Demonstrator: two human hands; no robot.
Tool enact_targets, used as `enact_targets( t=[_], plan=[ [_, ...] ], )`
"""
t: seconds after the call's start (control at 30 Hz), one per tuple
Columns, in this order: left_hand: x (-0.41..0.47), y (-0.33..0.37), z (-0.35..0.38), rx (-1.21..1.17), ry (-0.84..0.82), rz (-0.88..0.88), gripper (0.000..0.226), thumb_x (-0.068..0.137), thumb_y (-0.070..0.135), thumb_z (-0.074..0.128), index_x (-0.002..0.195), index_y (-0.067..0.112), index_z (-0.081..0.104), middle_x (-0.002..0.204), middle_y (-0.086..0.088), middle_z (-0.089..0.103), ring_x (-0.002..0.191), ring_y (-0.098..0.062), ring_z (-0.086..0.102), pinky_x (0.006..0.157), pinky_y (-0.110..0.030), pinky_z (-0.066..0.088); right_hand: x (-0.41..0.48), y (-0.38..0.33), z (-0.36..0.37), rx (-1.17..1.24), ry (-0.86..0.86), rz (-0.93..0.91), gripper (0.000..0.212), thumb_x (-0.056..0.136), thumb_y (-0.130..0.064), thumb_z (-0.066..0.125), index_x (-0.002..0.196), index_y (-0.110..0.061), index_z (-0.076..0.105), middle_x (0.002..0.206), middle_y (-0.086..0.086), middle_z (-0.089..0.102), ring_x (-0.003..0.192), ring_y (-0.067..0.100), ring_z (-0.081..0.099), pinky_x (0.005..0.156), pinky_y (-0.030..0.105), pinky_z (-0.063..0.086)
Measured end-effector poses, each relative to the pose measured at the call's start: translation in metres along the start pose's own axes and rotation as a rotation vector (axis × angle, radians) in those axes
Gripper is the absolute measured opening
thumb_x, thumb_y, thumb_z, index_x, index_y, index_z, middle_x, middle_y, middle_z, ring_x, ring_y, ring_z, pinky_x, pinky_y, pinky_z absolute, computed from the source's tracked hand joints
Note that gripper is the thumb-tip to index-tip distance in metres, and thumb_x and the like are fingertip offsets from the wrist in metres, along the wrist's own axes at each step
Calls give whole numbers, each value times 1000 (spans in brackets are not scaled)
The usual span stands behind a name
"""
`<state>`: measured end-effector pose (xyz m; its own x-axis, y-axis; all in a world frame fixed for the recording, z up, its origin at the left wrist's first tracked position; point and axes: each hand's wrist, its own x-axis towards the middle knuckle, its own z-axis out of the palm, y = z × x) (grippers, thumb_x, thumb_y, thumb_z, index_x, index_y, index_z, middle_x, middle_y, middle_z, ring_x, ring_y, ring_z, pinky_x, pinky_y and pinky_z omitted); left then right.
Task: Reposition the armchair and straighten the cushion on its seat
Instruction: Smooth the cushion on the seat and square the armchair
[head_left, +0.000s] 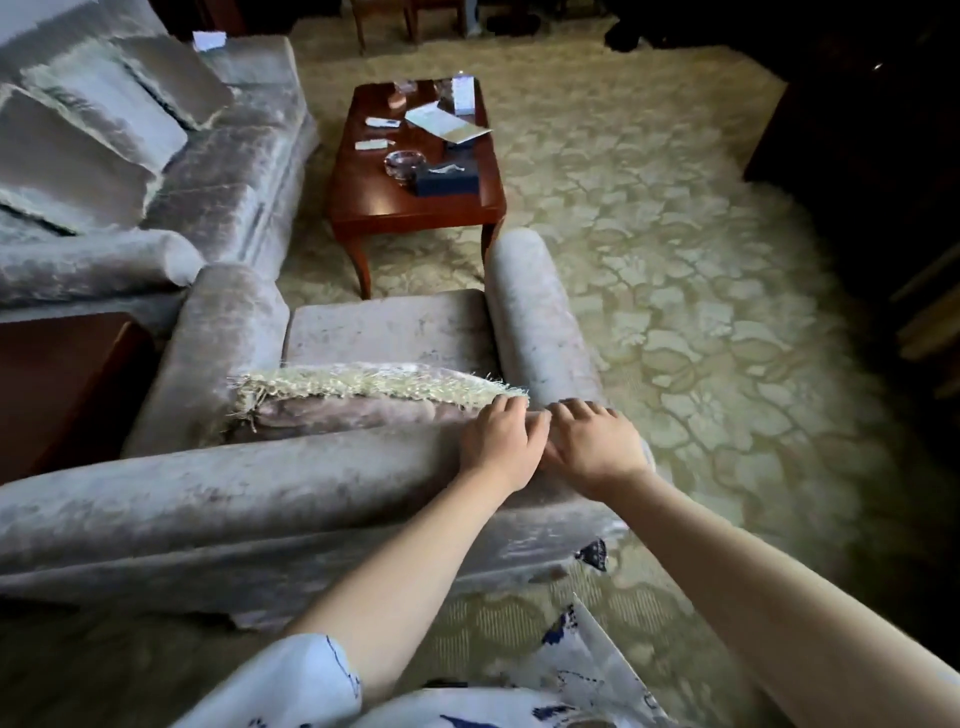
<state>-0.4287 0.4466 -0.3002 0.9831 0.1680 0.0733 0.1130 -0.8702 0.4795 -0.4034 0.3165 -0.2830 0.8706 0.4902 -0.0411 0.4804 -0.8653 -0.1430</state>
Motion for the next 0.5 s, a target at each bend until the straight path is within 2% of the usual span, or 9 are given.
enact_targets(
  t=[0.13,0.3,0.5],
  plan=[
    [28,76,34,46,-17,27,39,92,44,44,100,9,57,108,-12,60,97,-36,57,76,-41,43,-17,87,-25,0,10,66,44,93,-47,39,117,-13,51,121,8,58,110,32,54,87,41,43],
    [80,128,53,141,52,61,31,88,35,52,94,5,57,101,-16,62,89,-37,58,69,-40,42,-2,168,-41,2,6,98,48,93,-49,37,124,-14,47,121,9,58,112,31,53,88,41,42],
    [143,126,77,216,63,-134,28,86,34,53,101,10,56,107,-12,60,93,-36,59,69,-39,44,67,253,-61,-21,51,-16,50,91,-51,34,119,-13,49,115,9,60,107,32,54,82,40,43]
  ],
)
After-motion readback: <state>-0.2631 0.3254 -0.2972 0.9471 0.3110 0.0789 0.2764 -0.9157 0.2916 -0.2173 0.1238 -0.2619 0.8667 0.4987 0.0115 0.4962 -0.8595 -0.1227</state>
